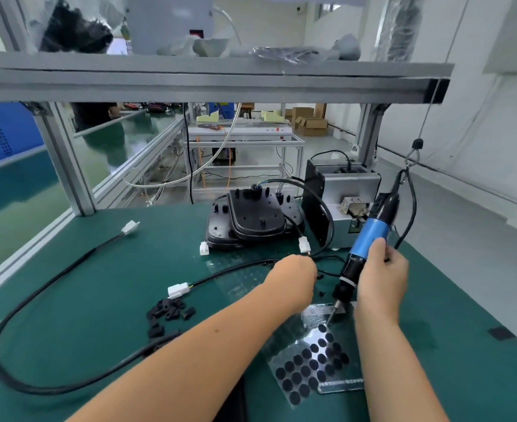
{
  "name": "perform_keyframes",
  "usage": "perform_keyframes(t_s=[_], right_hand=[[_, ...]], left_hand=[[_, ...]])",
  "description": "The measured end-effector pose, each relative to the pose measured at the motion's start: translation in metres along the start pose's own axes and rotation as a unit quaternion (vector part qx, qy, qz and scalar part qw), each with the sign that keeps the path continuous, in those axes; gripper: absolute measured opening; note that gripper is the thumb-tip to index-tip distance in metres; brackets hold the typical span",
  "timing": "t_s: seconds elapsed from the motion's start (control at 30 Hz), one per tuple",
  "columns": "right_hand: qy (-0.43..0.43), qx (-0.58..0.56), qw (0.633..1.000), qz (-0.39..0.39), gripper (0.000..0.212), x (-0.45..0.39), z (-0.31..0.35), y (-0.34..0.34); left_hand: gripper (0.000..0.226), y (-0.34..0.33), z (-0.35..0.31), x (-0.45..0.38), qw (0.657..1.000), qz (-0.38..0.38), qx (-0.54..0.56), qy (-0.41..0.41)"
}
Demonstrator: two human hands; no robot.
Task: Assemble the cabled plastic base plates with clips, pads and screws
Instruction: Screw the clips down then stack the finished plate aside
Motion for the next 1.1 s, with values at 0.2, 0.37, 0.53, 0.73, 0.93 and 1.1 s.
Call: perform_keyframes(t_s=[0.2, 0.37, 0.53, 0.73, 0.93, 1.1], right_hand=[[-0.067, -0.133, 0.983, 0.109, 0.028, 0.001, -0.001, -0.010], [-0.019, -0.193, 0.975, 0.110, 0.030, 0.008, 0.013, -0.007], [-0.012, -0.292, 0.945, 0.143, 0.023, 0.016, 0.032, -0.001], [-0.070, -0.365, 0.906, 0.202, 0.069, 0.029, 0.040, -0.003], [-0.089, -0.396, 0.872, 0.273, 0.072, 0.045, 0.039, -0.014], [-0.097, -0.454, 0.835, 0.295, 0.043, 0.071, 0.057, -0.023]], left_hand=[[0.036, 0.000, -0.003, -0.003, 0.999, -0.020, -0.023, 0.020], [0.028, 0.004, 0.002, -0.003, 0.998, -0.033, 0.016, 0.051], [0.027, 0.002, 0.006, -0.003, 0.995, -0.034, 0.058, 0.075], [0.014, 0.009, 0.011, 0.001, 0.988, -0.067, 0.126, 0.066], [0.010, 0.045, 0.035, 0.044, 0.926, -0.093, 0.362, 0.058], [0.012, 0.052, 0.064, 0.100, 0.805, -0.049, 0.588, 0.064]])
Point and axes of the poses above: each hand's wrist, its own x-axis away from the middle knuckle, its own y-axis out of the back of the hand, z = x × y, the point moved 2 cm from there along -x, towards the middle knuckle, and after that the axes turned 5 degrees about x, right-handed, at the moved point
